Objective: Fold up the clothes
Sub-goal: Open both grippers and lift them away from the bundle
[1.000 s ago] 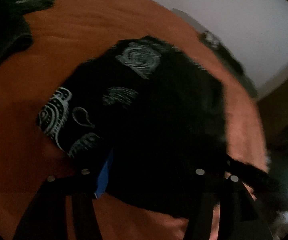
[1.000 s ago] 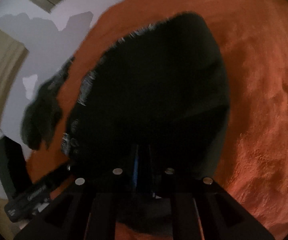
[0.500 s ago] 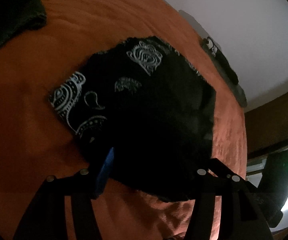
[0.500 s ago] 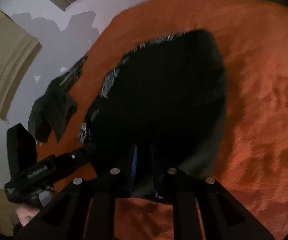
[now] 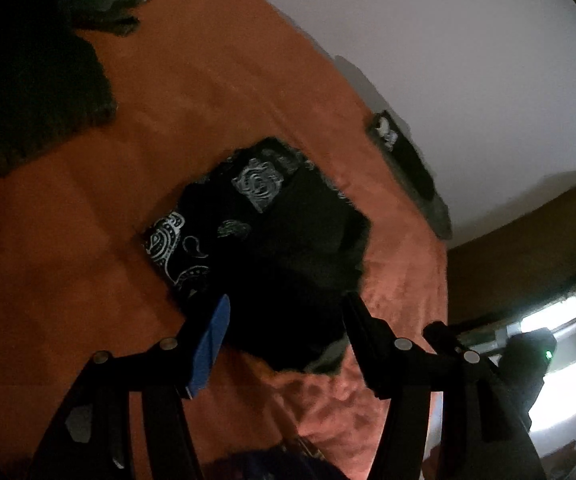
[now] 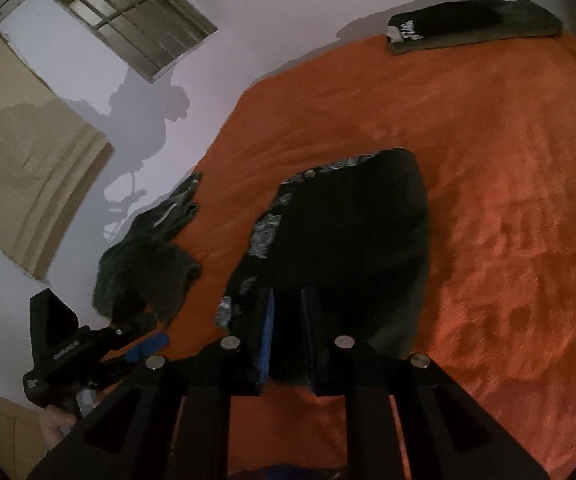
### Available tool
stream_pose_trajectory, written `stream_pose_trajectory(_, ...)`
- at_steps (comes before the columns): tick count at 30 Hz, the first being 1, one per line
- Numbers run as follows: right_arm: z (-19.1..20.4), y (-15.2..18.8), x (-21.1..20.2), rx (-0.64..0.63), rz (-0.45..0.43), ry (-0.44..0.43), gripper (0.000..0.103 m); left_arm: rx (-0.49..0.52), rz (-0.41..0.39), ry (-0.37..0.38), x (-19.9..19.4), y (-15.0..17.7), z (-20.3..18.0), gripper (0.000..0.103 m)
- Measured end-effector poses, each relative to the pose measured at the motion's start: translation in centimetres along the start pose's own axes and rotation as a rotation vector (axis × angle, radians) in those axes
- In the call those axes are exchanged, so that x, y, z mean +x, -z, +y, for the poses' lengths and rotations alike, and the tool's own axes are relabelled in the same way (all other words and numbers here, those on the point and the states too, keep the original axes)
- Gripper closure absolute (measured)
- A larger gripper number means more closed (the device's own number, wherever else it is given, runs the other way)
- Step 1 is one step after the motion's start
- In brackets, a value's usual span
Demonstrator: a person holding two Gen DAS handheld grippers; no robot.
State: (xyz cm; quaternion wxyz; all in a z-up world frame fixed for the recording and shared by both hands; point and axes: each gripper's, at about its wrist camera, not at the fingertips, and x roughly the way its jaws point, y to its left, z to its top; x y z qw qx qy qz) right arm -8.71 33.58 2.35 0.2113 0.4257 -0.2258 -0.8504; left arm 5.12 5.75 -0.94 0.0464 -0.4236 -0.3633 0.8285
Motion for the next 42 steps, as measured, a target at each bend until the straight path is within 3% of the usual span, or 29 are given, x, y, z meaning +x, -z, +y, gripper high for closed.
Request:
stream_pose_trajectory(5, 3.2, -1.7, -1.2, -0.026, 0.031, 0.072, 0.090, 0.046, 0.046, 0.028, 0.2, -0.1, -2.7, 0.043)
stream_pose_trajectory(7, 4.4, -2.3, -1.8, -0.042, 0.054, 0.138, 0.090, 0.063, 0.053, 0.029, 0.0, 0.2, -4.1, 0.043)
stream_pose_trajectory(11, 7.0, -2.9, -2.8, -0.137, 0.133, 0.298, 0.090, 0.111, 0.051, -0.009, -0.8, 1.2, -6.6, 0.043)
stream_pose_trajectory(15, 7.7, -2.9, -3.5, -0.163, 0.184, 0.350, 0.090, 0.152, 0.064, -0.046, -0.8, 2.0, -8.5, 0.043)
stream_pose_trajectory(20, 7.1, -2.5, -4.1, -0.166, 0.209, 0.354, 0.090, 0.143, 0.079, -0.063, -0.5, 2.6, -8.4, 0.043)
stream_pose_trajectory(25, 6.0, -2.4, -4.0, -0.137, 0.238, 0.304, 0.090, 0.119, 0.091, -0.070, -0.1, 3.1, -7.8, 0.043)
stream_pose_trajectory(29, 5.9, -1.7, -4.1, -0.173, 0.224, 0.296, 0.066, 0.053, 0.105, -0.023, 0.3, 4.1, -6.0, 0.042)
stream_pose_trajectory(36, 6.8, -1.6, -5.9, -0.190, 0.190, 0.296, 0.065, -0.025, 0.135, 0.051, 0.5, 5.5, -3.8, 0.042)
stream_pose_trajectory(42, 7.5, -2.9, -6.2, -0.161, 0.160, 0.311, 0.058, -0.058, 0.160, 0.124, 1.1, 6.1, -2.7, 0.042)
